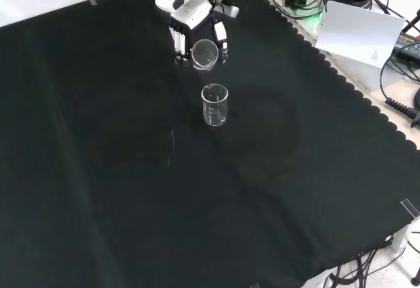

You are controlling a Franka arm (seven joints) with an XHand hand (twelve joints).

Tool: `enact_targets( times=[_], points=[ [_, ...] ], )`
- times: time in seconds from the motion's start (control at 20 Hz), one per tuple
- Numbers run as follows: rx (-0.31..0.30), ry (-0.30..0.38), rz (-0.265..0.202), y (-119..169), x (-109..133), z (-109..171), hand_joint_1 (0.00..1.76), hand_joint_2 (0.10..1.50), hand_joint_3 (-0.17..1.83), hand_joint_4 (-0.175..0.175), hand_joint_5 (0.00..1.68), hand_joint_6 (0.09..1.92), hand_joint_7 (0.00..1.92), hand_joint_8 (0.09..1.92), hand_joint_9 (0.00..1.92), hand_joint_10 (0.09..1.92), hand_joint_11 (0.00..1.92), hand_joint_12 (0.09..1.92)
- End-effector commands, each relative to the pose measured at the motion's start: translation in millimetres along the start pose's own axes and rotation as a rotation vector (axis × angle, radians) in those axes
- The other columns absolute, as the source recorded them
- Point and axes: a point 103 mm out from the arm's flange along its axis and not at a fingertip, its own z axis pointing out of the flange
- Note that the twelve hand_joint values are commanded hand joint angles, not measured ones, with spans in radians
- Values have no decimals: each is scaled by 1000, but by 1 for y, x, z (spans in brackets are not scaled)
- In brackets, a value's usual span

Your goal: Pour the water from the handheld beaker into the one on the table.

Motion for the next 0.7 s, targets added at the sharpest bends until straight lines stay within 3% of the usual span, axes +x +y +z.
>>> enact_targets(
  times=[0.05,0.7],
  points=[
    [21,-64,-4,7,21,5,1320,606,702,-175,1311,588,1373,558,1854,87,1409,545],
    [89,-241,44,18,34,-3,1319,605,709,-175,1305,602,1366,574,1856,87,1409,546]
  ],
)
